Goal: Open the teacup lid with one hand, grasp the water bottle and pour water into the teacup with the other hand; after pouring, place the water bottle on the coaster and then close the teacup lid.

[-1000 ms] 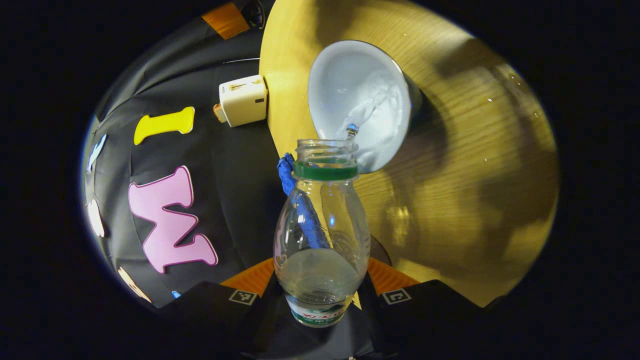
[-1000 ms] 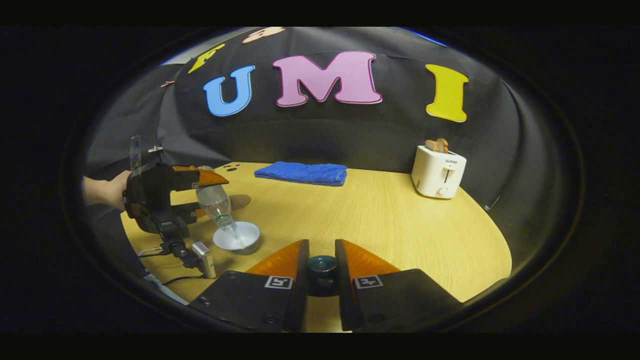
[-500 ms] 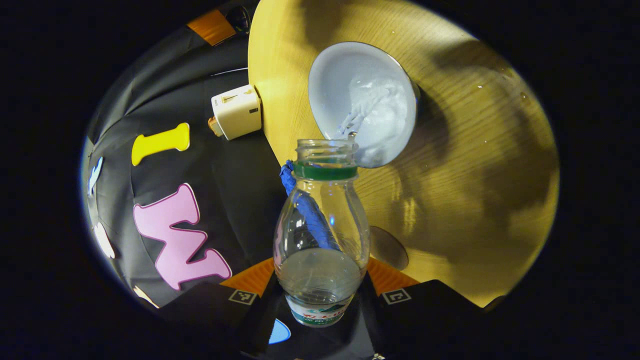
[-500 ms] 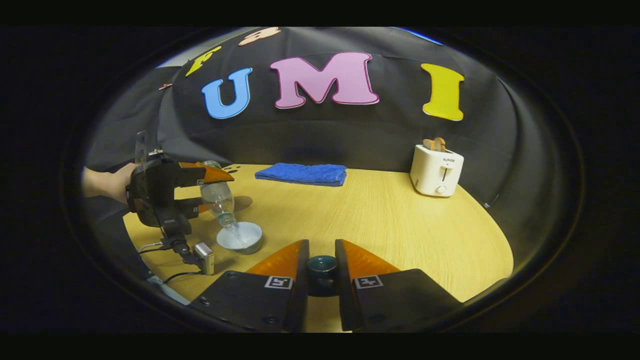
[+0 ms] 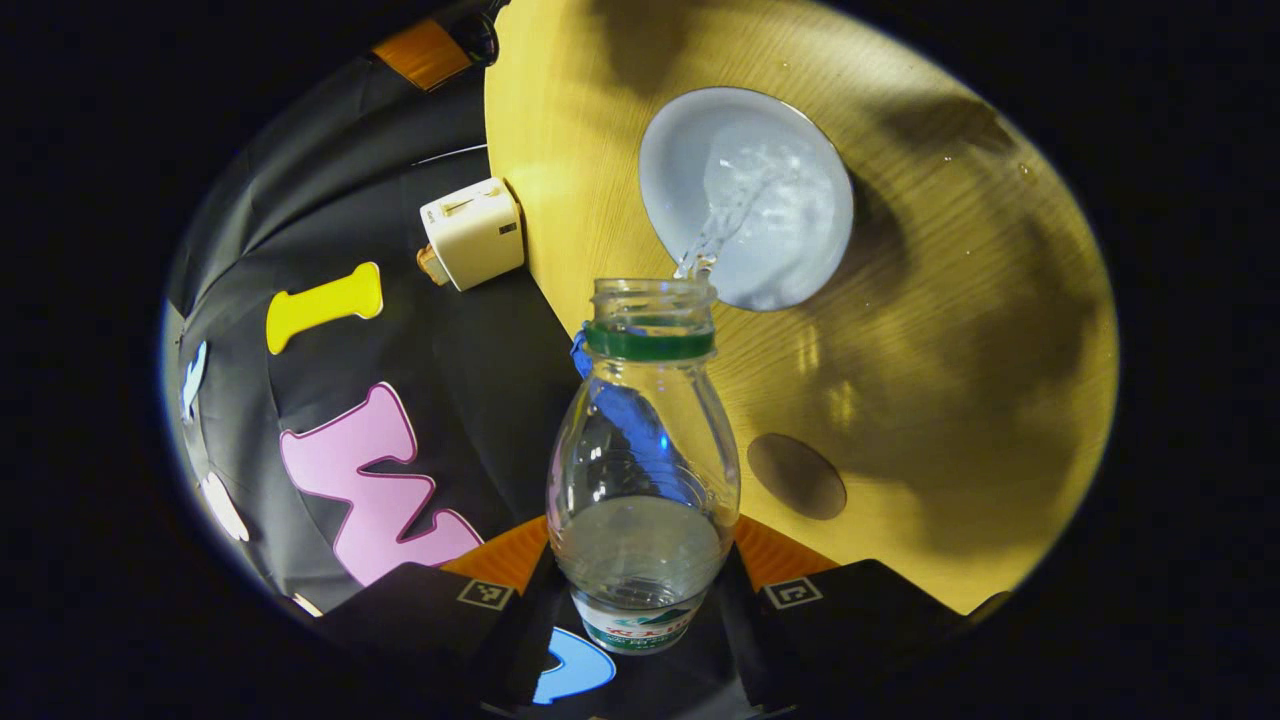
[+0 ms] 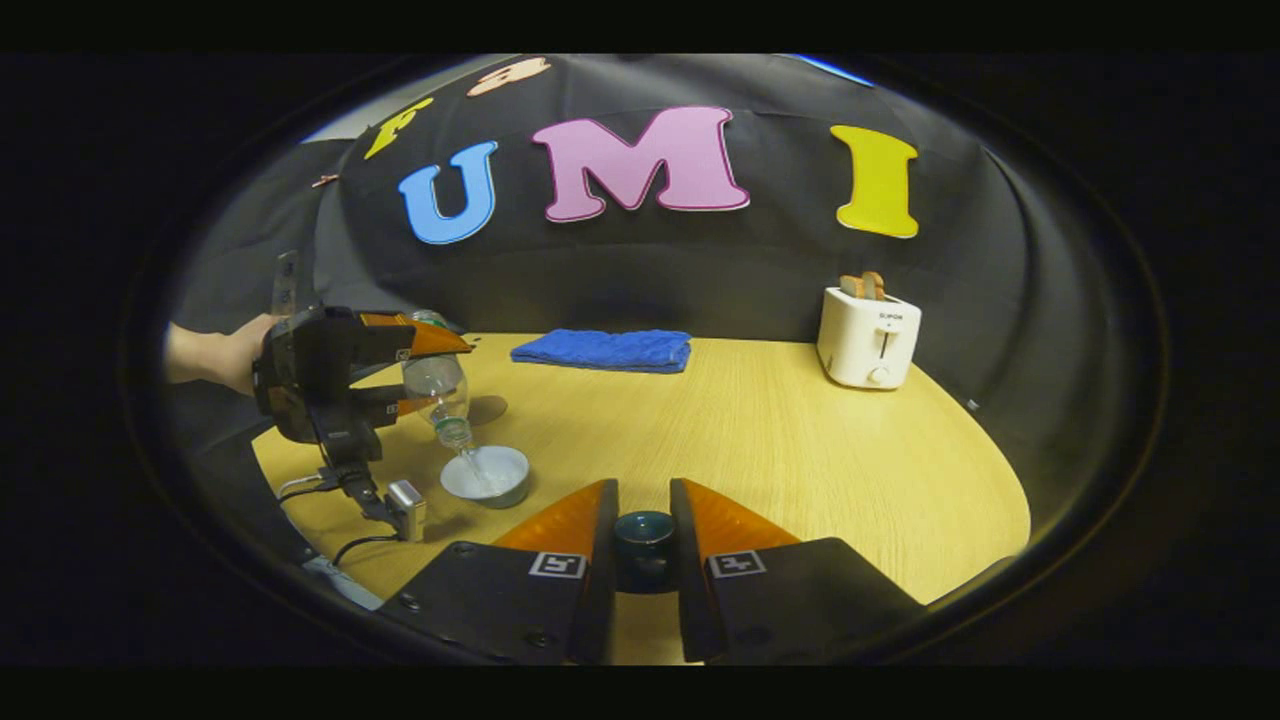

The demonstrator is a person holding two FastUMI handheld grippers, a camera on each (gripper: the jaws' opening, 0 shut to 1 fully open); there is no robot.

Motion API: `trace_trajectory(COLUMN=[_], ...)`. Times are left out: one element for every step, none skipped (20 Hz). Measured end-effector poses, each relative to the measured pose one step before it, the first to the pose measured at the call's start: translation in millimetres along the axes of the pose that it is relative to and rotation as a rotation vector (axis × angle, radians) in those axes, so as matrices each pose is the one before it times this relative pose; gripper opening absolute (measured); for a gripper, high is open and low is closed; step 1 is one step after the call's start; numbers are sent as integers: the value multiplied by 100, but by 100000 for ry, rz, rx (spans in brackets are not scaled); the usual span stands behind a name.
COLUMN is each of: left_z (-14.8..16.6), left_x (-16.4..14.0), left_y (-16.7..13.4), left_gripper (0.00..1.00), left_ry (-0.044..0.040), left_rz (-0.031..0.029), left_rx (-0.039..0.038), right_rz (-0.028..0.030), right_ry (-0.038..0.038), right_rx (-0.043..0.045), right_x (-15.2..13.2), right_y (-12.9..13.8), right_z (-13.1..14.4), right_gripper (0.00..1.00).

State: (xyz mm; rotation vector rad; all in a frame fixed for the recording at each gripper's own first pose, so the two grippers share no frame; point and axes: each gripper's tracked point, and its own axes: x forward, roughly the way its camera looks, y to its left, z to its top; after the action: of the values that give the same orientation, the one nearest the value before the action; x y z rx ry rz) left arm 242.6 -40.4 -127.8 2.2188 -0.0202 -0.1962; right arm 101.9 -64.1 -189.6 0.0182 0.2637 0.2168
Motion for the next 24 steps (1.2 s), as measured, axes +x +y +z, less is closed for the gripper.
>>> trace_trajectory(left_z=[8,79,5,9,-66,88,-42,120,60,185,121,285,-78,-20,22,123,-92,-22,-104,-54,-29,-149,-85,-5], left_x=[56,75,29,102,129,82,9,84,33,81,29,91,-77,193,163,181,61,107,-25,59,-101,-7,-60,43], left_y=[164,48,127,55,112,122,130,199,248,226,369,264,231,103,228,15,87,-78,138,30,261,135,179,43], left_gripper=[76,75,75,76,76,76,76,76,75,75,75,75,75,75,75,76,76,76,76,76,76,76,76,75], left_ry=[-126,-191,-154,-265,-153,-400,-322,-535,-714,-717,-826,-674,-571,-164,-497,-381,-65,30,-144,90,-351,-9,-143,-173], left_rz=[62,17,-85,-86,-250,30,-277,307,14,188,339,505,289,-286,-235,-250,-355,-528,-236,-105,296,155,139,-102], left_rx=[681,852,1083,1016,1160,1172,1167,1121,1425,1471,1593,1684,1396,1317,1101,1369,1483,1154,871,994,923,677,788,847], right_rz=[-160,-110,-114,-131,-192,-69,-15,17,60,115,123,108,31,34,46,57,66,152,150,98,69,-21,-3,-11], right_ry=[517,112,26,60,62,-11,32,87,29,-128,-160,-184,-167,-237,-128,54,174,80,-143,-138,-46,96,57,-23], right_rx=[-220,94,242,149,15,10,32,62,120,162,123,82,98,170,210,168,231,252,124,-82,-210,-107,164,355], right_x=[-51,-48,-64,-85,-43,-64,34,17,-50,-61,58,-44,-20,-25,23,4,-53,-19,-39,-61,46,21,87,-4], right_y=[-143,-164,-101,-104,-115,-104,-41,-5,8,100,91,35,43,33,83,93,53,134,12,1,40,-4,-33,16], right_z=[-144,-24,34,-6,-31,-15,11,-38,-42,89,128,-6,118,50,5,-32,-52,7,56,48,23,-69,76,6], right_gripper=[34,30,30,24,24,30,30,26,28,30,35,24,30,30,30,35,32,30,30,30,30,30,30,30])
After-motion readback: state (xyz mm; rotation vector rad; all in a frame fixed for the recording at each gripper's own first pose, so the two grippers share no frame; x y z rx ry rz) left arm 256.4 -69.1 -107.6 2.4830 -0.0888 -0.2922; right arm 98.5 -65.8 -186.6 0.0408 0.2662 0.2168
